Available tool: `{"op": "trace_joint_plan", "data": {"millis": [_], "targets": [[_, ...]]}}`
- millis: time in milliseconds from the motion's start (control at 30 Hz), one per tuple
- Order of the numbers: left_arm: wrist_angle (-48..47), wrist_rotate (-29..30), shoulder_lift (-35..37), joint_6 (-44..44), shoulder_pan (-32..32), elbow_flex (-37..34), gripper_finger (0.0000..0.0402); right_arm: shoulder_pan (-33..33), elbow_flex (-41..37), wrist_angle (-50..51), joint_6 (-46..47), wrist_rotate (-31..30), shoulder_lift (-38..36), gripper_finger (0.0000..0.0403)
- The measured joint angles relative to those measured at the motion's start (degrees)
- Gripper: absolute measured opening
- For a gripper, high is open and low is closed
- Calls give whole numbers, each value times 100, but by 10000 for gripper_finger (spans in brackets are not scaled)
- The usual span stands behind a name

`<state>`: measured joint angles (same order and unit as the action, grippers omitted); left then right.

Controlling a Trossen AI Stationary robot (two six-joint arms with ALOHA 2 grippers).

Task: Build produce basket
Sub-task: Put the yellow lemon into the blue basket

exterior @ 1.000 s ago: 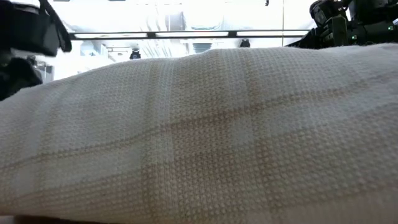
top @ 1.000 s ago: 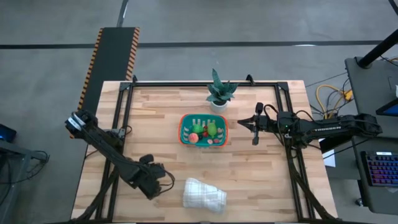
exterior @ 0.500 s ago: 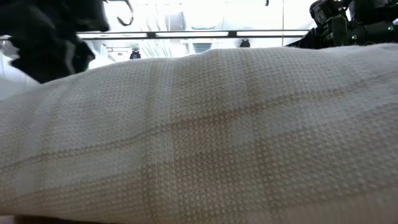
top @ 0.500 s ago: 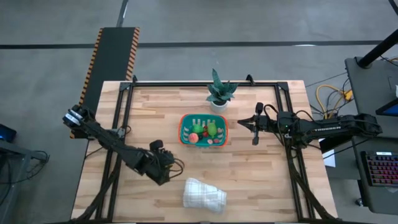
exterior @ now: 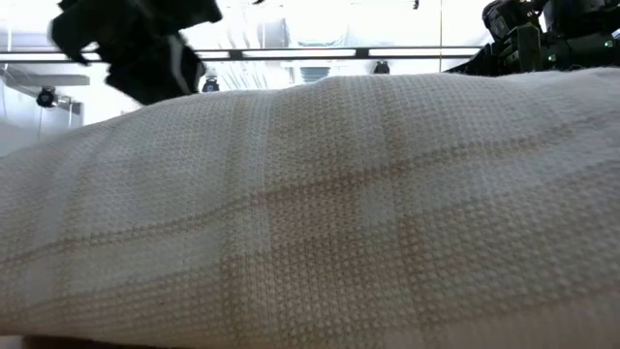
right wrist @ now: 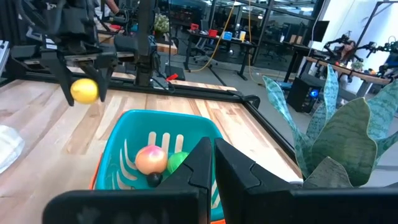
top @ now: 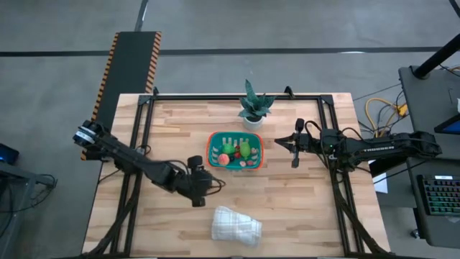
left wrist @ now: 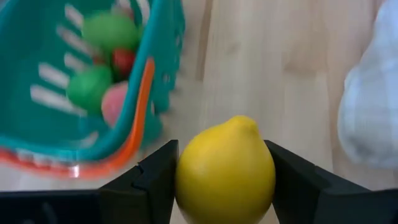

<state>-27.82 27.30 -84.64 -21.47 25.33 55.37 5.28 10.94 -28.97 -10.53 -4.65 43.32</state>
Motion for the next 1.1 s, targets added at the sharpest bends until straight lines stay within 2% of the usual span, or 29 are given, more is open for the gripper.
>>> {"op": "trace_joint_plan", "data": {"millis": [233, 467, 833, 1100], "targets": [[1180, -82, 2, 1201, -381, -15, 185, 2, 0, -2, 1, 1, -1, 9], [2270, -476, 2, 2330, -855, -35, 185, 0, 0, -20, -1, 1, -1, 9], [3738, -1605, 4, 3379, -1704, -133, 185, 0, 0, -37, -8, 0, -1, 9], [4254, -2090, -261, 3546, -2367, -140, 185, 1, 0, -43, -17, -1, 0, 9]]}}
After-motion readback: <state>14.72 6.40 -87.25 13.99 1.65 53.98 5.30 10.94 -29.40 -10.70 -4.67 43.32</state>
